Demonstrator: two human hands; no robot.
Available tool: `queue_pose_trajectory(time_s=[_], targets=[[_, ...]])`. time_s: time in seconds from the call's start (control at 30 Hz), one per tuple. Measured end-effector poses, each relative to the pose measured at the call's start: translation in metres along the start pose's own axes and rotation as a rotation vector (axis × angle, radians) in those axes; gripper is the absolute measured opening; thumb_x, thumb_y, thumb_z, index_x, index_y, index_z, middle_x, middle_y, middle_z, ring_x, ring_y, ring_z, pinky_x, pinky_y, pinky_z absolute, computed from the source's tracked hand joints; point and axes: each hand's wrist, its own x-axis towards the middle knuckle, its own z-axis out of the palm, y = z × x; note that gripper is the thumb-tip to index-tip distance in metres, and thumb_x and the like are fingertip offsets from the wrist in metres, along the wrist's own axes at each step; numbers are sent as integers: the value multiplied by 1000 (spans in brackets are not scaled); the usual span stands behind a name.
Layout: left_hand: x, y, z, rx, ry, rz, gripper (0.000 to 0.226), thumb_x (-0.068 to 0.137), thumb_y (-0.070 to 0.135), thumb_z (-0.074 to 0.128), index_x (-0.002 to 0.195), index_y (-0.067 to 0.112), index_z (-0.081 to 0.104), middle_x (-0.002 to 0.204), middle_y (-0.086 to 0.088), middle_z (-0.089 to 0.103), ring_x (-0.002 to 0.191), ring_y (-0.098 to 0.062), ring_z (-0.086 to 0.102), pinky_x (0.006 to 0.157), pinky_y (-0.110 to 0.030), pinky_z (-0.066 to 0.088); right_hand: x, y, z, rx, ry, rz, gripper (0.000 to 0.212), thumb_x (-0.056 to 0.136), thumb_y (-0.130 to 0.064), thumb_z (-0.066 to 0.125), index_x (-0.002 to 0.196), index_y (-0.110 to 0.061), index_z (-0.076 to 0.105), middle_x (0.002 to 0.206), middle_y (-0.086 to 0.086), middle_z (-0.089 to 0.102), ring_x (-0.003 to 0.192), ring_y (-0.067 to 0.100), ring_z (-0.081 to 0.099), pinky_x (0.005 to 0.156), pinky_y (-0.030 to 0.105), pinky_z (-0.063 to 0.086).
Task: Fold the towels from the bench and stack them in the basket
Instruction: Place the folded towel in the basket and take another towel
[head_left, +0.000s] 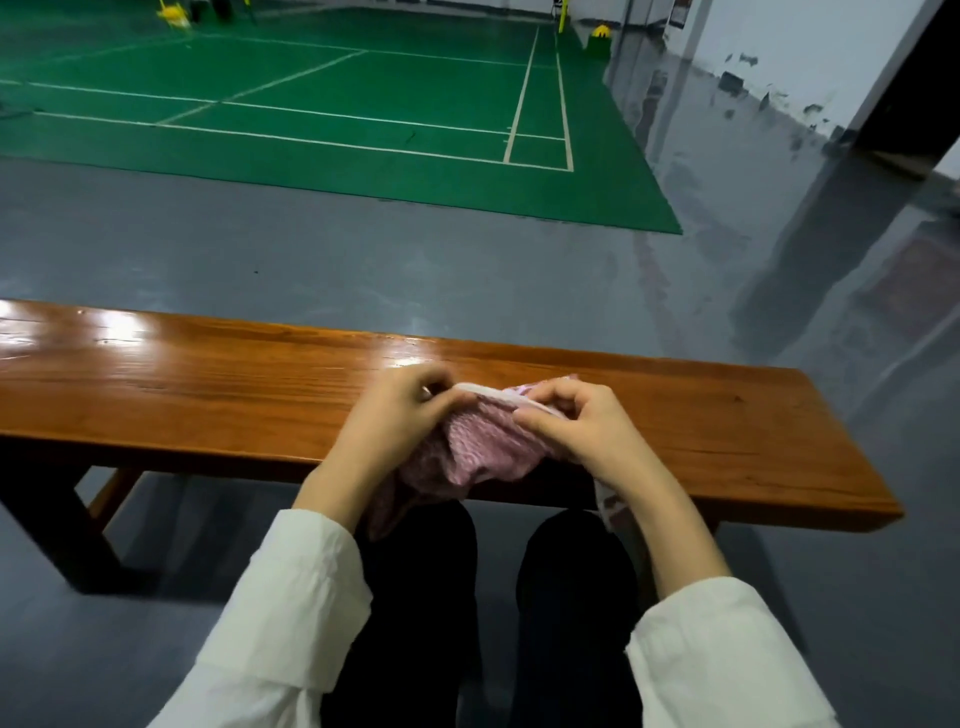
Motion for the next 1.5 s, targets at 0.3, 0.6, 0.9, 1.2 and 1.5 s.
queue_pose_trajectory(time_s=[0.3,0.6,0.9,1.2,1.5], targets=[[-4,-17,-16,-24,72,-122,26,82,25,73,106,26,65,103,9,65,94,-2,59,79,-16,45,3,-3,-2,-88,-25,7,22,83,-22,48,76,-25,69,84,11,68,81,25,61,79,39,47],[4,8,8,61,40,-2,15,88,22,67,81,10,65,75,-2,65,72,-16,58,64,-25,38,4,2,-8,-125,13,54,19,69,-19,51,69,-29,67,69,-8,67,69,11,60,72,35,49],[-5,2,-8,-269,275,-335,24,90,13,55,111,25,54,100,5,60,84,-11,56,71,-21,41,6,-1,12,182,121,43,23,93,-4,55,88,-25,63,63,-12,67,57,3,59,52,20,48],[0,66,22,-822,229,-387,12,94,14,58,91,7,67,85,-9,69,78,-16,63,72,-30,51,6,-20,21,425,141,53,10,94,-3,52,95,-8,61,76,4,67,65,14,62,56,24,50],[-10,44,31,-452,73,-160,23,77,0,71,89,20,68,91,0,70,86,-11,67,80,-23,51,-5,-22,16,477,14,163,15,98,-10,46,87,-11,56,75,3,59,55,11,60,39,24,48]])
